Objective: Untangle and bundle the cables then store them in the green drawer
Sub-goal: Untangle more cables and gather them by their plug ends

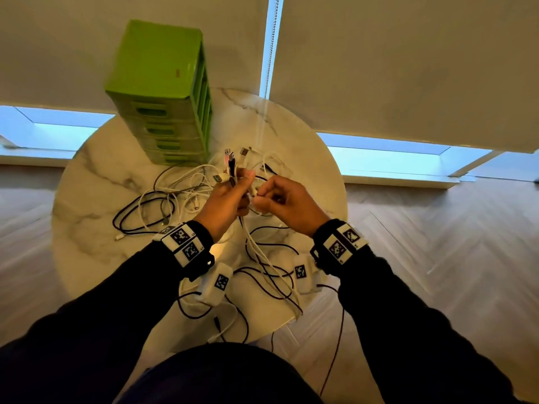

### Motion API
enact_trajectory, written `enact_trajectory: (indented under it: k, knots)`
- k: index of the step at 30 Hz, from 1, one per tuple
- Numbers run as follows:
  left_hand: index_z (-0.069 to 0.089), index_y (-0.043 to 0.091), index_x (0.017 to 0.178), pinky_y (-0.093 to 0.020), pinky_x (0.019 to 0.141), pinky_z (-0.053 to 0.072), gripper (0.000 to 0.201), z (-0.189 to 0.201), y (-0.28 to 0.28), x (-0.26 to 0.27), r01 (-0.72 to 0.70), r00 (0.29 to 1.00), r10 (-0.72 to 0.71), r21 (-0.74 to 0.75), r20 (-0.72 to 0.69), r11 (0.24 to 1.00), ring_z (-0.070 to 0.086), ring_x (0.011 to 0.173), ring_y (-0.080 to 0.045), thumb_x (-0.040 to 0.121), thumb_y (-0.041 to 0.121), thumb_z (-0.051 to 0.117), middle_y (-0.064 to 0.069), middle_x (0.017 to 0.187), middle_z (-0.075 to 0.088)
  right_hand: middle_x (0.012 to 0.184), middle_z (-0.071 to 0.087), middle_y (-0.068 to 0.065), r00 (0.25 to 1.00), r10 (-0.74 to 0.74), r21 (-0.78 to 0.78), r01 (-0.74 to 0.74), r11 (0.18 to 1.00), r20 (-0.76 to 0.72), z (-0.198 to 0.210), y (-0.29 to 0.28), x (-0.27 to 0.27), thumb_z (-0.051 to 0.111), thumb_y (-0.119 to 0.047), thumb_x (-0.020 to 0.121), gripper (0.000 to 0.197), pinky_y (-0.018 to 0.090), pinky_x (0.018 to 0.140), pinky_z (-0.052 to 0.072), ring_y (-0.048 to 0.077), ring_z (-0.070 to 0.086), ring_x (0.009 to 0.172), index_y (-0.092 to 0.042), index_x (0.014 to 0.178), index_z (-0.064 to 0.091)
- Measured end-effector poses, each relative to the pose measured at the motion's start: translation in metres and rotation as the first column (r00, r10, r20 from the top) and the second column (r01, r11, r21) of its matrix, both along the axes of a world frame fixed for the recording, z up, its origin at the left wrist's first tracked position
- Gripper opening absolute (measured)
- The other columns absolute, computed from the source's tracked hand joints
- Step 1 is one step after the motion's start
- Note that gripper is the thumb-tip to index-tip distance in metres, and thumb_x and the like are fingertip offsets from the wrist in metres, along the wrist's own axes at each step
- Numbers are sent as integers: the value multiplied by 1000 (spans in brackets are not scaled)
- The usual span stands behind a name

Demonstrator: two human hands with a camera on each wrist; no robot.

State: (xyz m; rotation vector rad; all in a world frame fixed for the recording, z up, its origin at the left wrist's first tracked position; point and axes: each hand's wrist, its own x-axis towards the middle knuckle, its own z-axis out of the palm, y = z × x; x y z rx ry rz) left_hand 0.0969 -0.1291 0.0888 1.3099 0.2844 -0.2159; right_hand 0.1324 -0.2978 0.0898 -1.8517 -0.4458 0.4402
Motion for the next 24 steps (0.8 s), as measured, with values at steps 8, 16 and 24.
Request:
enact_trajectory:
  k: [8,16,24]
  knots:
    - [56,30,66,-26,54,26,38,-11,29,-13,-37,999,37,33,-6,999,26,54,-10,104,33,55,6,62,27,78,66,14,993,100,-55,-103,993,-61,-13,21,-26,47,-22,106,21,30,70,53,15,62,68,-8,97,60]
    - [48,22,116,-24,52,24,55,-18,36,-24,-103,975,43,-270,-219,957,27,56,-8,83,62,68,9,64,32,82,61,-10,926,-108,-228,201,953,363,0,49,-39,45,-35,106,23,29,69,46,6,54,72,-21,102,62]
    - [34,22,149,-27,60,28,70,-12,26,-44,-127,984,97,-202,-149,971,33,65,-8,95,59,57,16,65,51,89,71,0,772,251,-572,172,802,584,1,67,-47,38,-34,106,30,37,74,45,23,65,74,-17,104,62]
